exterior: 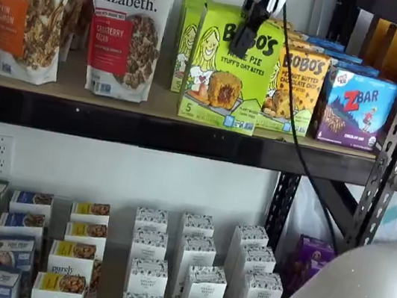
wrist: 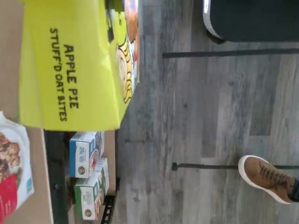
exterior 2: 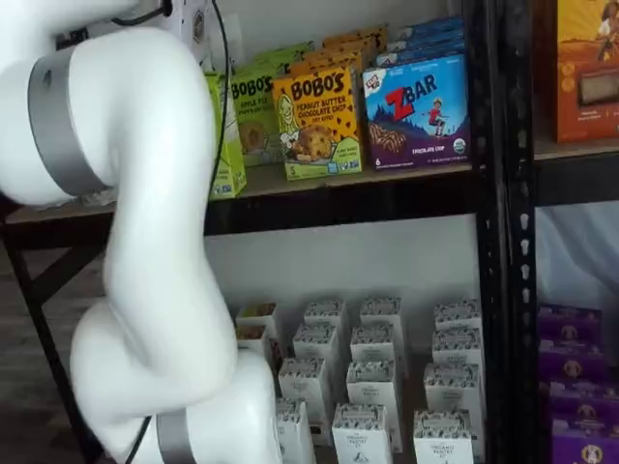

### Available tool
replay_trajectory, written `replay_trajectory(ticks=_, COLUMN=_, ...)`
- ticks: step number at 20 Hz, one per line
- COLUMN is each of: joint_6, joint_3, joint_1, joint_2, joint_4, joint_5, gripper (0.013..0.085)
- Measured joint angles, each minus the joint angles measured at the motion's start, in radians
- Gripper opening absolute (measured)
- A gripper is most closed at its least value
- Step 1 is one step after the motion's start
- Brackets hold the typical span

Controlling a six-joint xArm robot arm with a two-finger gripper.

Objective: Pick the green box on the top shelf, the fourth from the left

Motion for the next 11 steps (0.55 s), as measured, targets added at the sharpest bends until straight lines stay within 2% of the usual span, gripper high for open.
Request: replay_trajectory(ticks=11, joint_6=-0.014, joint_3=0.071, joint_1=-0.015, joint_2=-0.072, joint_4=-0.006, joint_5=0.004, gripper=0.0250)
